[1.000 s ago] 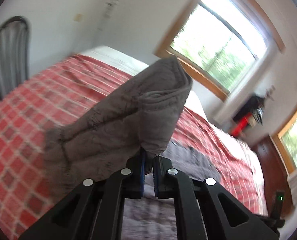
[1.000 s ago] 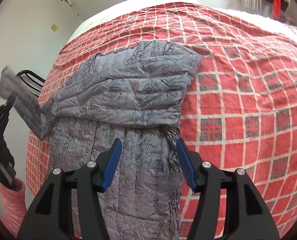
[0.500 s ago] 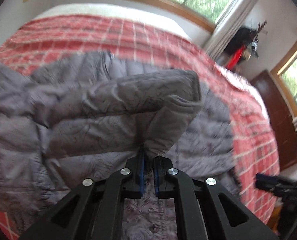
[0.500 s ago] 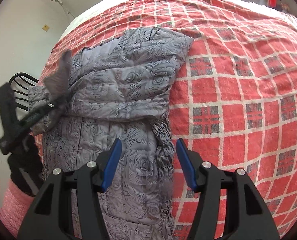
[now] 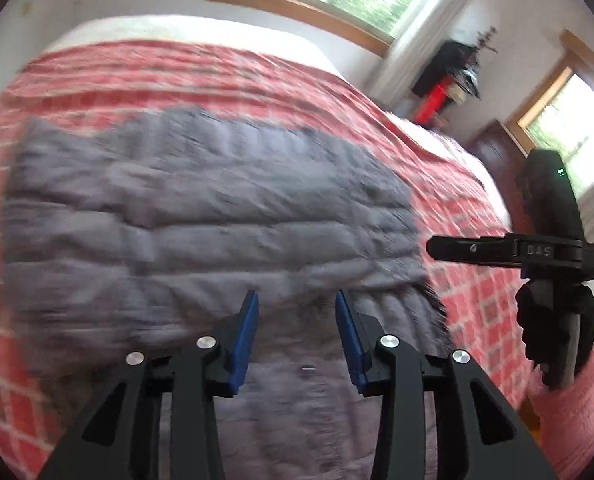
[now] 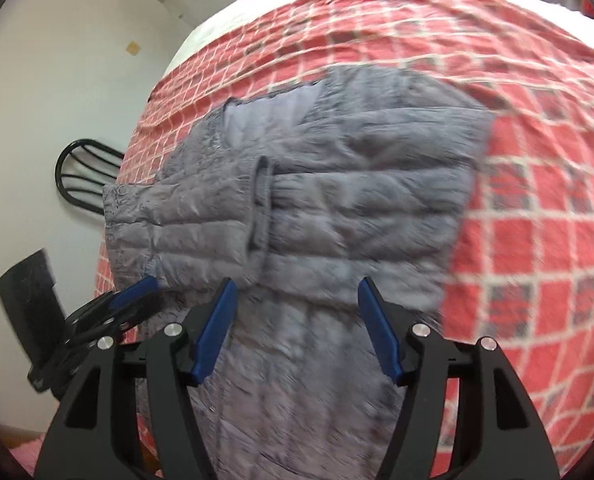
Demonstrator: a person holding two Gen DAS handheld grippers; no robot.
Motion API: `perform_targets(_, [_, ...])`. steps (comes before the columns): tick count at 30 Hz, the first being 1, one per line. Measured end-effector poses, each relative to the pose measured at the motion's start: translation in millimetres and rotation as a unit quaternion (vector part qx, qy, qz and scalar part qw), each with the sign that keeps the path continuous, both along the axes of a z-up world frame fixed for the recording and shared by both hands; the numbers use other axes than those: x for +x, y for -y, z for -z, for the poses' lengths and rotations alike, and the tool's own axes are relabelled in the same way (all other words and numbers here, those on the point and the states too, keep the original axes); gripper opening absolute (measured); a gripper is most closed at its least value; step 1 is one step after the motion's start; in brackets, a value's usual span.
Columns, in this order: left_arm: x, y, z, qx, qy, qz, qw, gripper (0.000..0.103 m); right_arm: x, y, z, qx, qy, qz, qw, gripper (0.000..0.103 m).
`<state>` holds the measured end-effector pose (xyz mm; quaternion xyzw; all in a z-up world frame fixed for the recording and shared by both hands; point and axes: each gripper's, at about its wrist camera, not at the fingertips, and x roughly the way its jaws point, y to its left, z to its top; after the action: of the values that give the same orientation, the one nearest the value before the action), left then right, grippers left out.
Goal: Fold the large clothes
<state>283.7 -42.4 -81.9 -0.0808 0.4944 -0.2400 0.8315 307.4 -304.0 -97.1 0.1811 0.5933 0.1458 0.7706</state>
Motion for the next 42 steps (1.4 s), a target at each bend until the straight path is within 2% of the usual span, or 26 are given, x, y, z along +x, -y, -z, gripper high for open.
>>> perform_targets(3, [11,-36,-1,0.018,0.003,-0.061,0.9979,0.04,23,-23,13,0.014,-0.014,-0.02,1.0,0.063])
perform_targets(6, [23,-68,6,0.003,-0.017,-0.109,0.9939,0.039,45,-42,35,-0.006,-0.041,-0.034,0.999,0.063])
perform_targets(7, [24,-73,6,0.001,-0.017,-0.117,0.993,0.039,51,-47,43,-0.012,-0.051,-0.037,0.998,0.058])
perform_targets(10, [22,-82,5,0.0,-0.009,-0.121,0.9927,0.039,56,-54,49,0.01,-0.055,-0.048,0.997,0.026])
perform_targets(11, [22,-83,3,0.003,-0.004,-0.12,0.9927,0.039,56,-54,46,0.014,-0.049,-0.049,0.998,0.019])
perform_targets(14, [24,-86,0,0.004,0.003,-0.123,0.9924,0.039,50,-40,21,0.013,-0.012,-0.042,0.999,0.01])
perform_targets(18, [33,-83,-2,0.001,0.007,-0.12,0.9927,0.039,32,0,-14,-0.01,0.028,-0.002,1.0,0.01])
perform_targets(22, [45,-65,7,0.009,0.004,-0.106,0.9943,0.039,12,41,-29,-0.027,0.041,0.038,0.998,0.01])
perform_targets(26, [60,-47,24,0.037,-0.003,-0.095,0.9948,0.039,-5,73,-18,-0.031,0.026,0.072,0.997,0.01])
perform_targets(30, [74,-40,50,0.064,-0.028,-0.093,0.9932,0.039,-7,79,19,-0.035,-0.007,0.085,0.996,0.01])
perform_targets(34, [81,-40,68,0.072,-0.036,-0.085,0.9932,0.037,-3,75,58,-0.038,-0.035,0.091,0.994,0.013])
perform_targets(37, [80,-38,69,0.08,-0.036,-0.081,0.9928,0.037,-4,76,58,-0.04,-0.036,0.088,0.995,0.013])
perform_targets(39, [80,-36,65,0.093,-0.037,-0.079,0.9919,0.037,-4,75,49,-0.053,-0.033,0.084,0.994,0.018])
perform_targets(41, [79,-33,55,0.102,-0.033,-0.079,0.991,0.036,-9,75,27,-0.092,-0.015,0.091,0.991,0.027])
perform_targets(42, [77,-32,48,0.101,-0.026,-0.08,0.9914,0.036,-11,73,16,-0.117,0.002,0.094,0.989,0.027])
